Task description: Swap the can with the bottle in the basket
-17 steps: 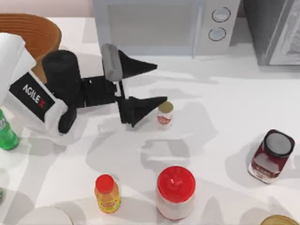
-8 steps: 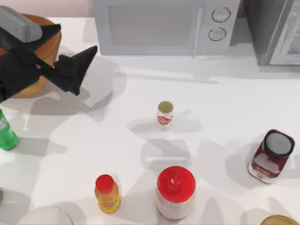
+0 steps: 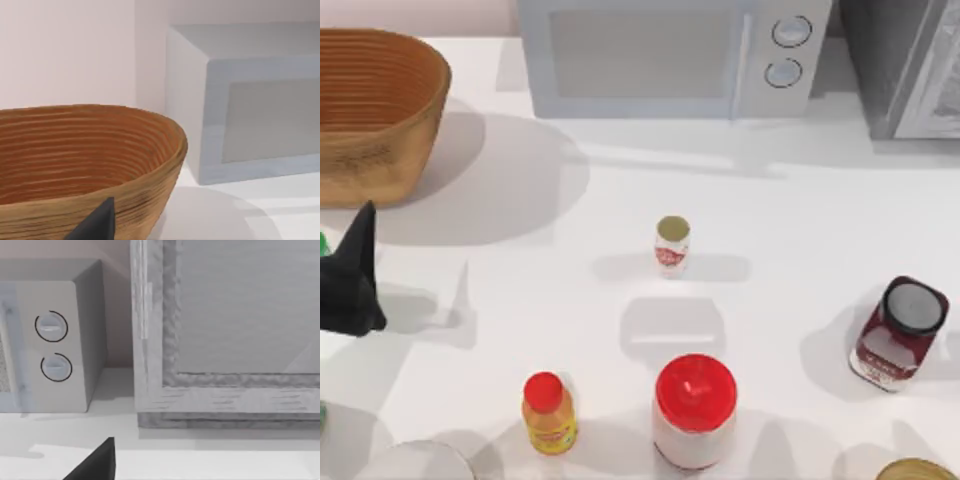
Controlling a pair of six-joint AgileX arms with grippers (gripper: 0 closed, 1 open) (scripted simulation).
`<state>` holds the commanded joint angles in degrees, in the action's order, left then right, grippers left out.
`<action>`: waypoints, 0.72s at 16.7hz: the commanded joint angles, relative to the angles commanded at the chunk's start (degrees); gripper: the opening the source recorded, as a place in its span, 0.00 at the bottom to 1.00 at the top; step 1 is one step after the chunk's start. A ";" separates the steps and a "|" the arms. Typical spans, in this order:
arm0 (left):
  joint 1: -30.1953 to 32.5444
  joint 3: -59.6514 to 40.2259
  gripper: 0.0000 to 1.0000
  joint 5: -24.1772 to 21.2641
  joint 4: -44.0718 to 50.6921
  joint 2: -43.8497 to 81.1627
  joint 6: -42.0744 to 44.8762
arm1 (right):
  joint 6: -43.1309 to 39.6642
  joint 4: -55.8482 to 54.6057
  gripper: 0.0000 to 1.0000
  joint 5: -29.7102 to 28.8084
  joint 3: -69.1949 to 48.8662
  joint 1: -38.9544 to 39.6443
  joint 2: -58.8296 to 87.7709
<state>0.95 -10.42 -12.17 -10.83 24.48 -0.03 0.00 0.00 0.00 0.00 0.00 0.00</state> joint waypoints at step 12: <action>-0.95 10.42 1.00 12.17 10.83 -24.48 0.03 | 0.00 0.00 1.00 0.00 0.00 0.00 0.00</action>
<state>0.00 0.00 0.00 0.00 0.00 0.00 0.00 0.00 0.00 0.00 0.00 0.00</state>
